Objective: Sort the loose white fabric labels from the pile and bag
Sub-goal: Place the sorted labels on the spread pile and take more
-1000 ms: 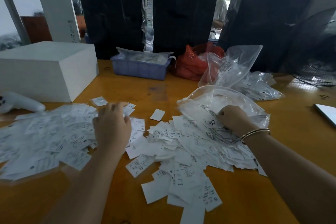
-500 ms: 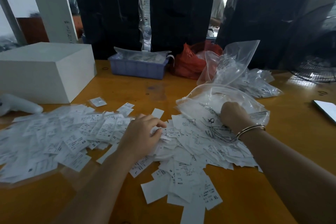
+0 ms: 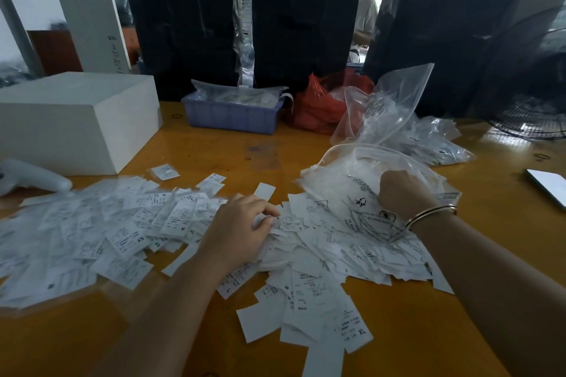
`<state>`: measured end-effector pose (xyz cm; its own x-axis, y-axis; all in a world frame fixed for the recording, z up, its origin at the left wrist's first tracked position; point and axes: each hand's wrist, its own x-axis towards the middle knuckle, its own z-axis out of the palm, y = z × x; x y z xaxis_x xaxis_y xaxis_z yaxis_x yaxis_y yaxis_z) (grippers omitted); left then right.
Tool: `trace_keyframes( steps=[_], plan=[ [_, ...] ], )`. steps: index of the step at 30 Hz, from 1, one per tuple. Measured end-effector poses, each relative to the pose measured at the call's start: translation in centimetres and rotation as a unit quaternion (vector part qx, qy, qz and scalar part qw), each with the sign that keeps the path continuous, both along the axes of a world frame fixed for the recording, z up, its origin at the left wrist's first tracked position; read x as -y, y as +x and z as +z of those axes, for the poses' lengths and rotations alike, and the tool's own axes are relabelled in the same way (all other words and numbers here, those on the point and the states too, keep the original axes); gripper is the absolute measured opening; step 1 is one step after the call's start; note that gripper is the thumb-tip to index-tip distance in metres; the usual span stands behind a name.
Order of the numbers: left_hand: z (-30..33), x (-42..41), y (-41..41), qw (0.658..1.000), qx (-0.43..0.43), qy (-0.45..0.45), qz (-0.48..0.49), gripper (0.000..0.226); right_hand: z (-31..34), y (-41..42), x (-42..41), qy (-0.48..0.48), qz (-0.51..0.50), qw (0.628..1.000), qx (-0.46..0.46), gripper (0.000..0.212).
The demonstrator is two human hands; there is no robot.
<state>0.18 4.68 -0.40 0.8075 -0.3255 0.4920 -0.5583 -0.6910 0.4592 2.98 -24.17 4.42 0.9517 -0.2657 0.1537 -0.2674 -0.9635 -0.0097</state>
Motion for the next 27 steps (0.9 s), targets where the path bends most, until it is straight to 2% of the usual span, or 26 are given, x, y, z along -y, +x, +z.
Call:
trace_keyframes(
  steps=[7, 9, 12, 14, 17, 20, 22, 24, 27],
  plan=[
    [0.2, 0.1, 0.0, 1.000, -0.008, 0.003, -0.001, 0.014, -0.2, -0.3, -0.9, -0.013, -0.003, 0.999, 0.042, 0.025],
    [0.2, 0.0, -0.1, 1.000, -0.004, 0.002, -0.003, 0.014, -0.1, -0.3, -0.9, 0.025, -0.004, 0.996, 0.082, 0.030],
    [0.3, 0.0, -0.2, 1.000, -0.003, 0.004, -0.002, 0.014, 1.0, -0.3, -1.2, 0.138, -0.011, 0.974, 0.179, 0.038],
    [0.4, 0.1, -0.1, 1.000, -0.017, 0.003, 0.004, 0.015, 1.7, -0.3, -1.4, 0.250, 0.024, 0.939, 0.236, 0.031],
    [0.7, 0.2, -0.3, 0.998, -0.038, -0.045, 0.008, 0.016, 2.8, -1.8, -2.8, 0.459, 0.078, 0.833, 0.298, 0.022],
    [1.3, 0.4, -0.6, 0.986, -0.078, -0.143, -0.019, 0.014, 3.1, -4.2, -5.4, 0.623, 0.163, 0.730, 0.229, 0.021],
    [1.8, 0.5, -0.9, 0.961, -0.136, -0.233, -0.066, 0.016, 2.4, -5.5, -7.2, 0.705, 0.201, 0.662, 0.156, 0.028],
    [2.1, 0.5, -1.2, 0.930, -0.191, -0.295, -0.112, 0.032, 1.3, -6.2, -8.7, 0.734, 0.211, 0.638, 0.103, 0.034],
    [2.1, 0.5, -1.2, 0.899, -0.256, -0.328, -0.137, 0.051, -0.1, -6.5, -10.2, 0.730, 0.226, 0.643, 0.052, 0.038]
  ],
)
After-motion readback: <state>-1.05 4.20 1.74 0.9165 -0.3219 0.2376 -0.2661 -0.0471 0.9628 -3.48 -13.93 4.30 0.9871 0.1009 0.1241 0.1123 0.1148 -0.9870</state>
